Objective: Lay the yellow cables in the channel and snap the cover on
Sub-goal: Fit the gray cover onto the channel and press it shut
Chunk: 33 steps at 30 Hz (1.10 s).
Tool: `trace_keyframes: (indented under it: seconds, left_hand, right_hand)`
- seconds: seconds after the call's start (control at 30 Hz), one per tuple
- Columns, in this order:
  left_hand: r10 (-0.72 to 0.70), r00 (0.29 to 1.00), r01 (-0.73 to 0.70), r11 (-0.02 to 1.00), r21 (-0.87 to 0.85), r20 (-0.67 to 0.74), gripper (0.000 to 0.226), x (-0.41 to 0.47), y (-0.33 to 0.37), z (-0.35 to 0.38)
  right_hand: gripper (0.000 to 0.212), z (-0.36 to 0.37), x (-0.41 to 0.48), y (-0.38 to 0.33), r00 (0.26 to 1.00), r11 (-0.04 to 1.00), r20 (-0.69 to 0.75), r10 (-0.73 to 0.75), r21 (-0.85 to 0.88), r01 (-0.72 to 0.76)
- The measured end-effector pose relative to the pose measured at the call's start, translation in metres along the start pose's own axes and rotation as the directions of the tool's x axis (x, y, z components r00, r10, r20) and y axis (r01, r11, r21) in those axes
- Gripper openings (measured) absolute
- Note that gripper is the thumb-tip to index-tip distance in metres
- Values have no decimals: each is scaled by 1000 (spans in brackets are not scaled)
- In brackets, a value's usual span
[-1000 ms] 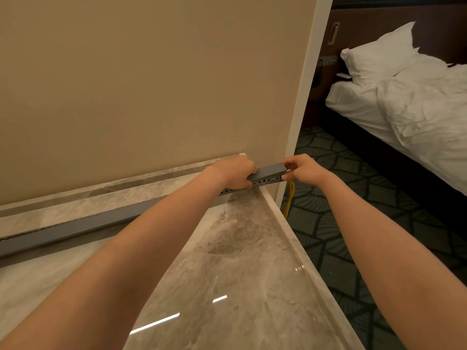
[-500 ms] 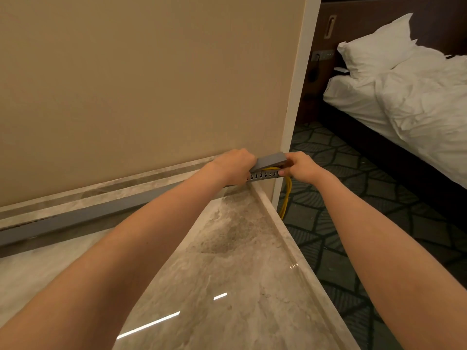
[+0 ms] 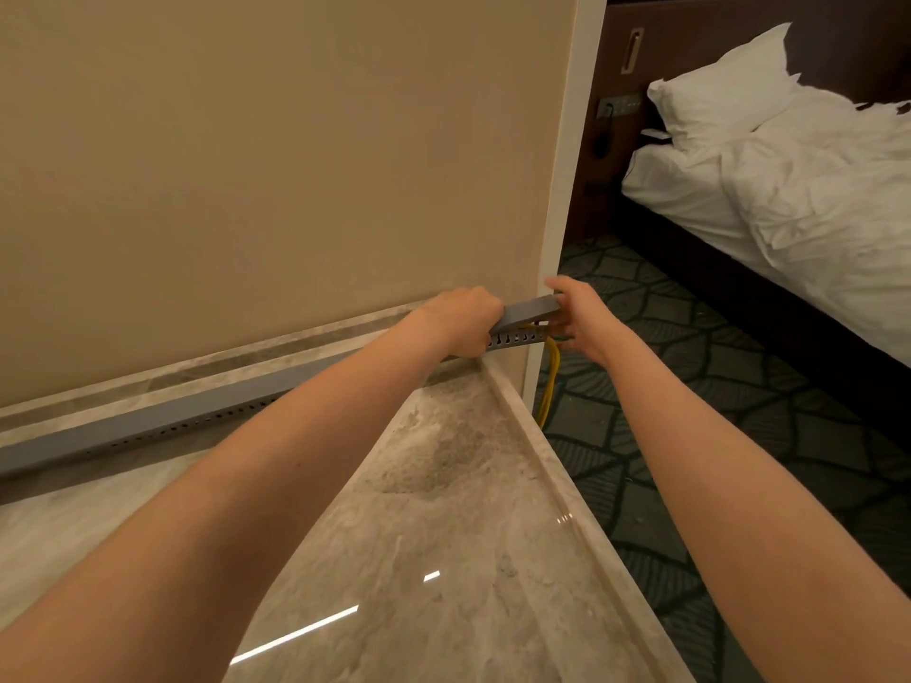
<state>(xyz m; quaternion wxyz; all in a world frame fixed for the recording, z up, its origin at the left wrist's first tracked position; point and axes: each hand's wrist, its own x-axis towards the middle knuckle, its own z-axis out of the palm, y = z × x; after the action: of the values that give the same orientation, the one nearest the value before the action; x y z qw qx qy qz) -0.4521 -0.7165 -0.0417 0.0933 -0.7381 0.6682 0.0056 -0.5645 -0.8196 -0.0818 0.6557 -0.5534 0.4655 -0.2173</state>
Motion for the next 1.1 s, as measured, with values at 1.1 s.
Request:
trace_keyframes:
  seconds: [1.1]
  left_hand:
    - [49, 975, -8, 982, 188, -218, 36, -45, -39, 37]
  right_hand:
    - [31, 15, 24, 19, 909, 944, -415, 33, -286, -165]
